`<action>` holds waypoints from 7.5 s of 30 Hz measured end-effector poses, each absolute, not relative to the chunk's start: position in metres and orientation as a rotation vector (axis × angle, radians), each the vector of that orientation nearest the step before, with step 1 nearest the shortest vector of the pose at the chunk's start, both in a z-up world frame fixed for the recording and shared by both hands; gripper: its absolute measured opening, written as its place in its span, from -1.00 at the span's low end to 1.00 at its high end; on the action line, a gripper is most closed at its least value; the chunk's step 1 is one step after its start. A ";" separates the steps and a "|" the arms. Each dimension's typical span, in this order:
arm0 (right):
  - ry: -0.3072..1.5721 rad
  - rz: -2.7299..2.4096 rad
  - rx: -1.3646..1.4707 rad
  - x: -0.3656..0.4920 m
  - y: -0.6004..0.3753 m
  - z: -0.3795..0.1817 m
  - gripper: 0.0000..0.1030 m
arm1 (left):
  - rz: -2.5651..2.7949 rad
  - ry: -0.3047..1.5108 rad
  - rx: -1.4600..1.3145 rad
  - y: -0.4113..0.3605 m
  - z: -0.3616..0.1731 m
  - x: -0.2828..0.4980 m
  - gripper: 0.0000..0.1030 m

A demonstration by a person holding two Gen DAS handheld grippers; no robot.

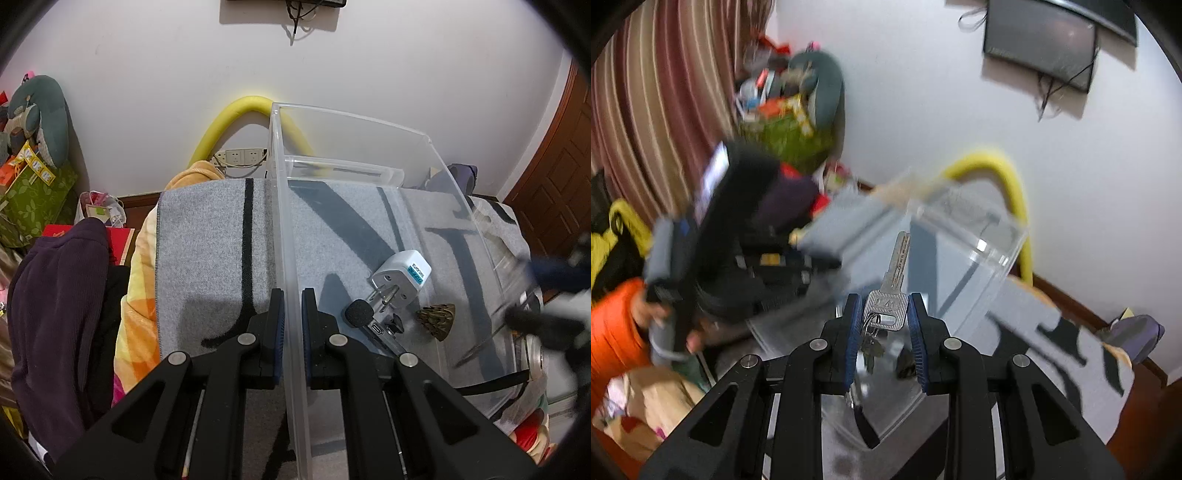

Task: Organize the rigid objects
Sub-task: 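Carry the keys into the box and open the right tool, then grasp the white handheld massager with the right tool, then lower the white massager into the box and release it, then grasp the black-and-gold tube with the right tool, then place the black-and-gold tube into the box beside the massager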

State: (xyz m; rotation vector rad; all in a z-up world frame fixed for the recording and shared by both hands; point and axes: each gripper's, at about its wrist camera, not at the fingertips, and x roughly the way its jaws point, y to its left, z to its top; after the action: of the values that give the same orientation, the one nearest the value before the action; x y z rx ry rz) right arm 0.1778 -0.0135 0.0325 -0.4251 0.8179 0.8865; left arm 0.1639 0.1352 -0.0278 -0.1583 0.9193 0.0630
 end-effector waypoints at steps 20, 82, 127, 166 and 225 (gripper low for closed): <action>0.907 0.845 -0.455 0.187 -0.015 -0.008 -0.12 | 0.061 0.922 -0.159 0.137 -0.027 0.164 -0.88; 0.906 0.495 -0.116 0.189 -0.205 -0.007 -0.30 | 0.073 0.925 -0.147 0.136 -0.026 0.163 -0.88; 0.884 0.826 -0.394 0.196 -0.009 0.004 -0.30 | 0.056 0.921 -0.159 0.138 -0.027 0.164 -0.87; 1.001 0.577 -0.253 0.165 -0.160 -0.073 -0.64 | 0.071 0.923 -0.147 0.136 -0.026 0.163 -0.87; 0.931 0.769 -0.493 0.222 0.020 -0.023 -0.36 | 0.054 0.935 -0.163 0.138 -0.024 0.164 -0.86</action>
State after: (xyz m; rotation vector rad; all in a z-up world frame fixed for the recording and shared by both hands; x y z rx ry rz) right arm 0.2223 0.0202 -0.0228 -0.4929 0.9311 0.7692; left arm 0.1643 0.1380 -0.0244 -0.1633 0.9349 0.0541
